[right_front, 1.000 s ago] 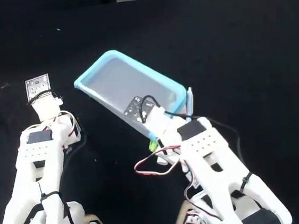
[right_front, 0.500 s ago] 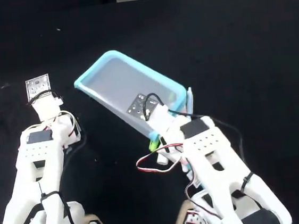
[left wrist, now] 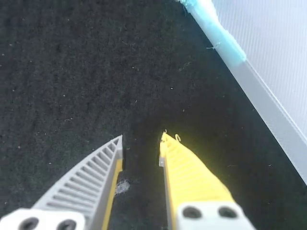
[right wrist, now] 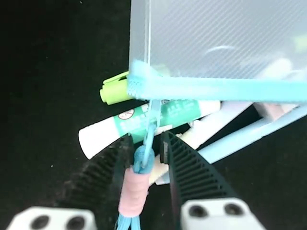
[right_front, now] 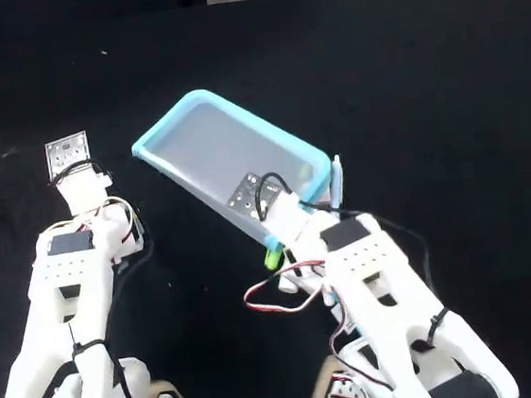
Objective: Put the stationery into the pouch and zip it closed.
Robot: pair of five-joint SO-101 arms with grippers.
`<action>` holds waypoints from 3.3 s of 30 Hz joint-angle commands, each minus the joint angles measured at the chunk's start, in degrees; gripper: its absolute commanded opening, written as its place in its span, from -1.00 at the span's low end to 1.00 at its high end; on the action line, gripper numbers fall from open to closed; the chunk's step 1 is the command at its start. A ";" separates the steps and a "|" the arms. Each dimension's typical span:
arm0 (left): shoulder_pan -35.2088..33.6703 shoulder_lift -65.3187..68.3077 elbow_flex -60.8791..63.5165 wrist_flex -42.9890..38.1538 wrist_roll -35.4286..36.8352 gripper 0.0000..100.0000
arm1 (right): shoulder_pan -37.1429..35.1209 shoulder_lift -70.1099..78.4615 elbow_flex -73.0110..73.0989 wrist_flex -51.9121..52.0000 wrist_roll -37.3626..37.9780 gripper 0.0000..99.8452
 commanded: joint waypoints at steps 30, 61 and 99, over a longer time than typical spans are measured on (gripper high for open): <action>-0.75 -5.19 0.22 1.23 -0.09 -0.74 | -3.69 -1.54 -36.35 19.87 8.53 -0.98; 1.45 -72.97 14.73 17.32 4.92 -0.64 | -26.81 -1.63 -44.35 10.90 0.00 -0.98; 12.70 -73.05 8.31 23.12 -8.62 -0.64 | -26.73 -17.01 -28.88 2.20 -5.63 -0.98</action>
